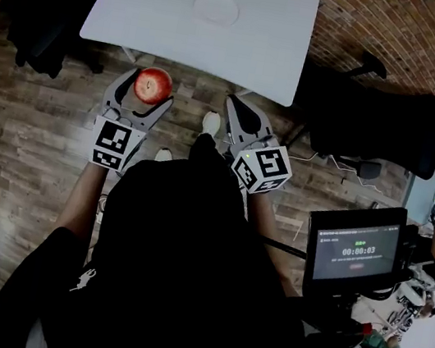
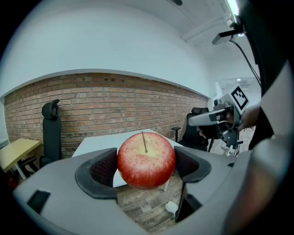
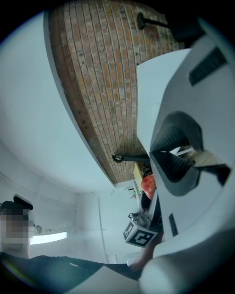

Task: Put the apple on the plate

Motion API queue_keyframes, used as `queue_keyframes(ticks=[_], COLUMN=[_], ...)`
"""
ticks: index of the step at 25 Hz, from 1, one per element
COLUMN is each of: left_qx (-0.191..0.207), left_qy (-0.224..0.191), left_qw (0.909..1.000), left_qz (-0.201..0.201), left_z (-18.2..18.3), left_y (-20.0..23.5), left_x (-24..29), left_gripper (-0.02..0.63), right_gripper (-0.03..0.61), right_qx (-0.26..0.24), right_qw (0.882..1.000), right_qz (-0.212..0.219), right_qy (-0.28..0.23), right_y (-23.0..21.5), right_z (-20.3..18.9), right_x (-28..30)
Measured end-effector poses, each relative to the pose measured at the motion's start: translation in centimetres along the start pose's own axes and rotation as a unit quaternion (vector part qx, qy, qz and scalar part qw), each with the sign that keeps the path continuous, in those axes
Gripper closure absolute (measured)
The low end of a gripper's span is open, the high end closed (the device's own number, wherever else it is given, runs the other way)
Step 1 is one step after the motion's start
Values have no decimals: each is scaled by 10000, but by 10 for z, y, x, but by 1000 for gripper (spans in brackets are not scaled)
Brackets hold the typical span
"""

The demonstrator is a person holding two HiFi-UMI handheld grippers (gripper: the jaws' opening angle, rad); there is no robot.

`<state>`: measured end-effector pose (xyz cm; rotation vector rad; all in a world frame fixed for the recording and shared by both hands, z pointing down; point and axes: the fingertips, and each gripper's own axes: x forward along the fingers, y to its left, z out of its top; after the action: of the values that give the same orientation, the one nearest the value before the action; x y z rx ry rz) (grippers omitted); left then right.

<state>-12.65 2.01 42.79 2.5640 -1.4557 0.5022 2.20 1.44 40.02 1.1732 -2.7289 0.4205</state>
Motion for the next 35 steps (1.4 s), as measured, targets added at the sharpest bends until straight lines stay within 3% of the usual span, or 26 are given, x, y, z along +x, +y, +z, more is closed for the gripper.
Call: queue_keyframes(ticks=[4,13,22,35], left_qx=[0,-24,-94,1], left_qy=[29,-96,120,175], left_qw=[10000,9996,9992,9973], left_qz=[45,256,383,712], left_z=[16,21,50,92], left_y=[8,11,8,1], left_x=[34,31,113,176], left_gripper=[222,222,222,222], right_gripper=[574,574,574,574], right_qx=[-25,-194,-99,-55], right_qw=[10000,9994,9987,9956], right_qz=[71,282,491,932], right_qy=[4,-12,65,-4], right_y=[-35,-35,-122,-194], right_z=[14,20,42,59], right_x=[19,26,52,79])
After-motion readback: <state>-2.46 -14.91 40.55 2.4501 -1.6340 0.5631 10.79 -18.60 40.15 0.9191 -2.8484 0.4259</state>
